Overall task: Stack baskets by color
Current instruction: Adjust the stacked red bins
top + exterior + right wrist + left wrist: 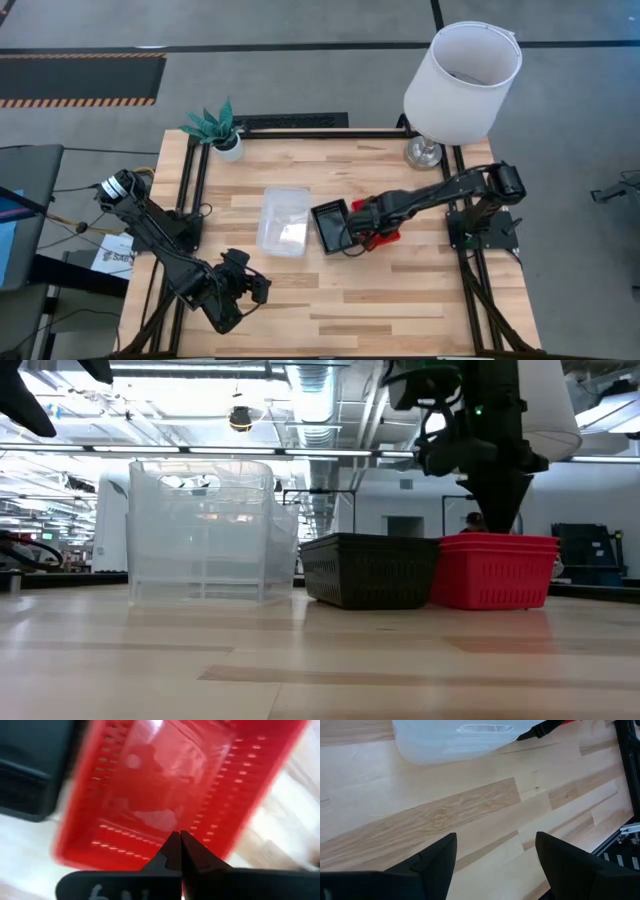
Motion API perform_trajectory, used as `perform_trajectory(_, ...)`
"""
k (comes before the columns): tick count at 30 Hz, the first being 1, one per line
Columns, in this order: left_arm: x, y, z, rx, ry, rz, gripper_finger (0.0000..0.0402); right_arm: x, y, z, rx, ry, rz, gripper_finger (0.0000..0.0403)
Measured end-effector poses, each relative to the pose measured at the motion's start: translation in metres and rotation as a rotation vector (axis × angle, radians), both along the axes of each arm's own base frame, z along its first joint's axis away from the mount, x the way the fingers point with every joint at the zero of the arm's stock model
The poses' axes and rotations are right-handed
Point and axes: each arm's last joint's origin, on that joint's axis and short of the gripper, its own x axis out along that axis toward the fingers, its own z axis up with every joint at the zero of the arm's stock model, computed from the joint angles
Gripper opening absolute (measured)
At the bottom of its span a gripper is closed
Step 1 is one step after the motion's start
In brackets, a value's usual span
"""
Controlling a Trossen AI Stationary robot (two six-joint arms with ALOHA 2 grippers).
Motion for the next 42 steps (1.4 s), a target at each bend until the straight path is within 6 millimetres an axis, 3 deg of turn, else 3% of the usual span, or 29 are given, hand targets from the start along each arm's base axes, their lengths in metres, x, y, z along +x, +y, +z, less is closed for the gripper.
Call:
perform_trajectory(9,0.000,0.000,0.000,0.009,0.003,-0.012,0.0258,0.012,0.016,-0.001,0.051,-0.149,-0.063,0.0004)
perform_trajectory(19,-0.001,-0.001,0.000,0.006,0.003,-0.016,0.0258,0.033,0.024,-0.032,0.112,-0.130,-0.056,0.0006)
perform_trajectory(35,-0.001,-0.001,0.000,0.005,0.001,-0.016,0.0258,0.065,0.014,-0.010,0.166,-0.346,-0.097,0.0007)
perform_trajectory(42,-0.001,-0.001,0.000,0.007,0.002,-0.019,0.0258,0.060,0.008,-0.009,0.147,-0.300,-0.099,0.0007)
